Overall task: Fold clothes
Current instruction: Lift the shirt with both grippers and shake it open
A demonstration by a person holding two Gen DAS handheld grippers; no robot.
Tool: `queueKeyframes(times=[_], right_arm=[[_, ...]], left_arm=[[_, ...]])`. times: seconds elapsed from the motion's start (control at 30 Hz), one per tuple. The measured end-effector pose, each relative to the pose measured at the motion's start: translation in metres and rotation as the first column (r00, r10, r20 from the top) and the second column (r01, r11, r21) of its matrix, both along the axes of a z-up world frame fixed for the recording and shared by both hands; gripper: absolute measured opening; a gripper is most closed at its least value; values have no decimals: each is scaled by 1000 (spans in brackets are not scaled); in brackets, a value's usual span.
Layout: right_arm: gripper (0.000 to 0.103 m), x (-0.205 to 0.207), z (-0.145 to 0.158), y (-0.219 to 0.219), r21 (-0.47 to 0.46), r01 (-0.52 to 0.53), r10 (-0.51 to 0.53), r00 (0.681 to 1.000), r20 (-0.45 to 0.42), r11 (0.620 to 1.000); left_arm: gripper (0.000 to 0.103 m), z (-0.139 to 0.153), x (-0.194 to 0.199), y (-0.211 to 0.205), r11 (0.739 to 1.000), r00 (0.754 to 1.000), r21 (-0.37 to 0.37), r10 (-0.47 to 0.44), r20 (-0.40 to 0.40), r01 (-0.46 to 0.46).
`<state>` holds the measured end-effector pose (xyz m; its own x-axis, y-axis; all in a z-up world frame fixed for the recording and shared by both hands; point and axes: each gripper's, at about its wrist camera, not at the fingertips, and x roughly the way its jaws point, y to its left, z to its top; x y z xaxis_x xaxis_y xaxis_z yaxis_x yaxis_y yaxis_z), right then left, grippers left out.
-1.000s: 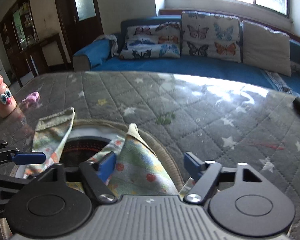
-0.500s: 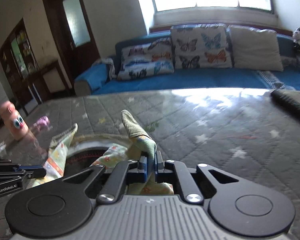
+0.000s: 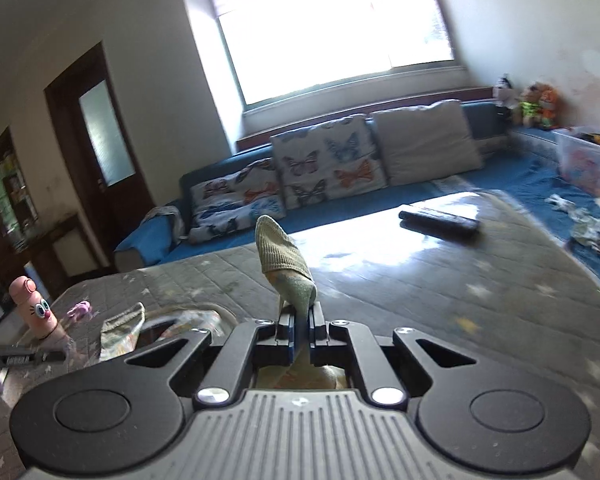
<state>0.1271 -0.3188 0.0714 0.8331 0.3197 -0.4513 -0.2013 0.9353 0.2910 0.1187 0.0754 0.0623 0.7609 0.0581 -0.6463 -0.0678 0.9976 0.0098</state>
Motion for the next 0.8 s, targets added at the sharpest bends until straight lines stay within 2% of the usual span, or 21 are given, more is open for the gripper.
queueKeyframes(times=[0.03, 0.07, 0.1, 0.2, 0.3, 0.37, 0.4, 0.47, 0.57, 0.8], right_arm=[[6, -10, -2, -7, 2, 13, -13, 1000, -5, 1000], [6, -20, -4, -12, 3, 24, -24, 1000, -12, 1000], [6, -28, -7, -17, 3, 36, -36, 999, -19, 999], [6, -51, -16, -30, 6, 82, -82, 996, -47, 997], [5, -69, -26, -44, 36, 136, -133, 988, -79, 990], [5, -79, -32, -54, 51, 172, -166, 981, -95, 984], [5, -83, -34, -58, 55, 188, -182, 978, -102, 981], [5, -92, -40, -65, 61, 219, -211, 971, -116, 974], [5, -103, -45, -77, 58, 262, -254, 959, -126, 963], [5, -127, -50, -104, 37, 355, -348, 929, -126, 934]], left_arm=[[24, 2, 5, -5, 1000, 1000, 6, -5, 2, 5], [45, 3, 11, -11, 1000, 1000, 11, -9, 4, 9], [55, 4, 18, -17, 1000, 1000, 17, -20, 7, 20], [55, 1, 45, -34, 998, 999, 43, -51, -13, 51], [55, -17, 71, -45, 995, 996, 88, -51, -68, 57], [51, -29, 81, -46, 994, 992, 85, -61, -109, 70], [33, -36, 84, -45, 993, 990, 88, -61, -125, 73], [7, -47, 86, -41, 995, 985, 70, -65, -158, 77], [2, -50, 74, -31, 997, 989, 61, -45, -143, 55], [1, -25, 8, -6, 998, 999, 42, 39, -25, -38]])
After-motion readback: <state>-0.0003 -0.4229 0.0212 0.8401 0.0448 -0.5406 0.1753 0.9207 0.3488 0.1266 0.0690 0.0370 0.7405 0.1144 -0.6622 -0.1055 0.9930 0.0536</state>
